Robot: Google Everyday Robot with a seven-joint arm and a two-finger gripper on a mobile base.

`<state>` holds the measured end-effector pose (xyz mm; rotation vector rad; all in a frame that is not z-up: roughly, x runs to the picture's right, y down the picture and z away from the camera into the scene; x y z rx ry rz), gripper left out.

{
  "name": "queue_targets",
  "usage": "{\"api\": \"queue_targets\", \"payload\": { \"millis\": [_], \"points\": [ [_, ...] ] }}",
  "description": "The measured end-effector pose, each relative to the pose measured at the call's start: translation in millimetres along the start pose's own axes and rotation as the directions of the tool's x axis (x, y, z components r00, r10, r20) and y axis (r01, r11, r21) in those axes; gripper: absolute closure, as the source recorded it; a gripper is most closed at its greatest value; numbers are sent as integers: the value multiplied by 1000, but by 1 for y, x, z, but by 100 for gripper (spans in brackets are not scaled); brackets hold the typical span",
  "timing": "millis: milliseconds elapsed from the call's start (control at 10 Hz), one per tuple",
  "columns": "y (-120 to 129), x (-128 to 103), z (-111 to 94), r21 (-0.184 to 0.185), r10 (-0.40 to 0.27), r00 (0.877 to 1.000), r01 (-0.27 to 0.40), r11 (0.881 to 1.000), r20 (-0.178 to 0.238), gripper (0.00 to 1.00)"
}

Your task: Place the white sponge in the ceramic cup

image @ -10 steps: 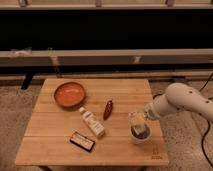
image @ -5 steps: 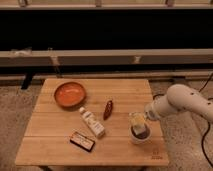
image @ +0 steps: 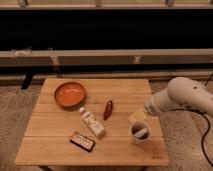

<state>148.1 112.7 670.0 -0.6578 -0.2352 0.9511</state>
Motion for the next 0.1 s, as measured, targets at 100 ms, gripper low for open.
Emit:
{"api": "queue_targets", "payload": {
  "millis": [100],
  "points": [
    [0, 0, 0, 1, 1, 1000, -1, 1000, 0, 20]
  ]
}}
